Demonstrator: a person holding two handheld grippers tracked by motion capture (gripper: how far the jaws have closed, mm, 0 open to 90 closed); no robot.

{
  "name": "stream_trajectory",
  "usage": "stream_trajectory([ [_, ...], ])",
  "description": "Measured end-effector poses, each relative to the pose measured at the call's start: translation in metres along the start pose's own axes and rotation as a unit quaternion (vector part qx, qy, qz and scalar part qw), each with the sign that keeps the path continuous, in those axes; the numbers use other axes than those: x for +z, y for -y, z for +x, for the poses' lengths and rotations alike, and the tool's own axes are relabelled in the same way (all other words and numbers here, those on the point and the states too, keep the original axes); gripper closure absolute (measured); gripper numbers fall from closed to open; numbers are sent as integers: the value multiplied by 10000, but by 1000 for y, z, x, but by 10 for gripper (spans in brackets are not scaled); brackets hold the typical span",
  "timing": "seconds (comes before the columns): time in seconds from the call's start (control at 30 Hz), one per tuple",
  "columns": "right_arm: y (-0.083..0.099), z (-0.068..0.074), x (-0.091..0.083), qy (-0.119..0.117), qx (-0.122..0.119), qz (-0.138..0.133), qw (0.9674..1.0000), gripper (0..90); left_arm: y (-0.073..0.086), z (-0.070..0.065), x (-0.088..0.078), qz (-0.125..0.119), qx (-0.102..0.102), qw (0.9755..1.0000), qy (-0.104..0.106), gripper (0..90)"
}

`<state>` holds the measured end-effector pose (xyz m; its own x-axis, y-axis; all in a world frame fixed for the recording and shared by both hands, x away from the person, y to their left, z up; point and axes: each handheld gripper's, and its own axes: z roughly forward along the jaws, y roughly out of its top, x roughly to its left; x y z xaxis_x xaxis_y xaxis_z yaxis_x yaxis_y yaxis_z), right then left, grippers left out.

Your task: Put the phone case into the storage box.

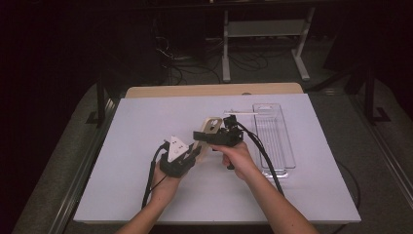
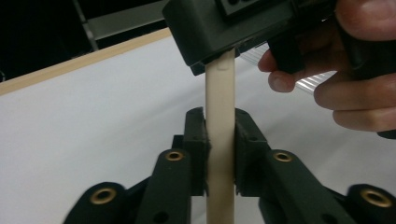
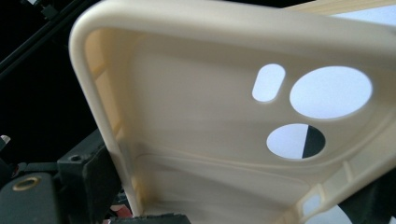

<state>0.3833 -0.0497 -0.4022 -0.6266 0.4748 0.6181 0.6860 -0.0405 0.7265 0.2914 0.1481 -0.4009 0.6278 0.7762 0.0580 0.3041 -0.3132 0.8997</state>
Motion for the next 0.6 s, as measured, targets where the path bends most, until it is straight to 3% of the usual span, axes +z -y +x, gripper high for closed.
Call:
stream_trajectory([
  [0.3,0,-2,0,25,24,-1,10000,89,-2,9,-1,128,-62,9993,336,513],
  [0.4,0,-1,0,38,16,12,10000,90,-3,15,-2,296,113,9984,476,441],
  [0.47,0,-2,0,42,-26,7,10000,90,-4,18,-3,355,84,9973,643,393],
  [0.53,0,-2,-1,43,-24,10,10000,91,-4,24,-4,390,184,9962,752,364],
  [0.57,0,-1,-1,46,0,15,10000,91,-4,25,-5,409,77,9955,852,357],
  [0.6,0,-1,-1,49,-8,11,10000,91,-5,28,-6,445,100,9950,885,335],
])
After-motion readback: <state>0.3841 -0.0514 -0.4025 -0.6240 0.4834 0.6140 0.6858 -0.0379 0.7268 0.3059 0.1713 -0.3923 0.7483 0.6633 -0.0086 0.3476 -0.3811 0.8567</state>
